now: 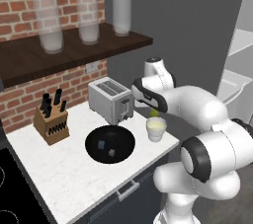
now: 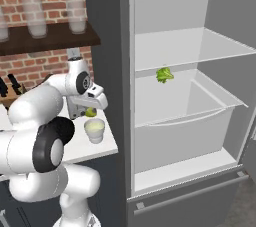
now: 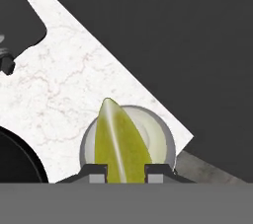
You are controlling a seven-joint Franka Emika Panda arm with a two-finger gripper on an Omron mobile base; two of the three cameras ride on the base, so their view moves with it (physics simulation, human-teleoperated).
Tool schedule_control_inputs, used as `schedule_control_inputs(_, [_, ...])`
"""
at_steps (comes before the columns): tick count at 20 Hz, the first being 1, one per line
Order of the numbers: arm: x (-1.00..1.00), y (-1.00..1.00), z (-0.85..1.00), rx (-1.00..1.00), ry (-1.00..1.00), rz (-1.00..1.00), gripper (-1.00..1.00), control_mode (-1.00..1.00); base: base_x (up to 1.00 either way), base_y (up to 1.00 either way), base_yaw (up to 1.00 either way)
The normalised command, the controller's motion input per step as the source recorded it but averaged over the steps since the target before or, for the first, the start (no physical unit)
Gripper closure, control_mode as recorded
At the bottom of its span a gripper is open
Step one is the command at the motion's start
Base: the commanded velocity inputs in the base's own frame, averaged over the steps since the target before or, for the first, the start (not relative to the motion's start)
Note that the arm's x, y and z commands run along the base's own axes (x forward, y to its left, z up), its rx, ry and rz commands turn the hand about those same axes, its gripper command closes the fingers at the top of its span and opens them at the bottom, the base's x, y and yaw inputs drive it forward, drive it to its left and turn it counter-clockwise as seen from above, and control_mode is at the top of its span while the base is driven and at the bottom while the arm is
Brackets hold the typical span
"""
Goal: Grab a lemon wedge from the fridge and one ice cube from the ice bowl, and put them in the glass of lemonade.
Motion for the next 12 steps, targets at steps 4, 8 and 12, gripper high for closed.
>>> schedule_control_inputs(4, [0.16, 0.00, -0.12, 0.00, -0.02, 0.00, 1.00, -1.00, 0.00, 0.00, 0.00])
schedule_control_inputs(8, [-0.03, 0.00, -0.17, 0.05, -0.08, 0.00, 1.00, -1.00, 0.00, 0.00, 0.00])
schedule_control_inputs(12, [-0.26, 0.00, 0.00, 0.06, -0.08, 0.00, 1.00, -1.00, 0.00, 0.00, 0.00])
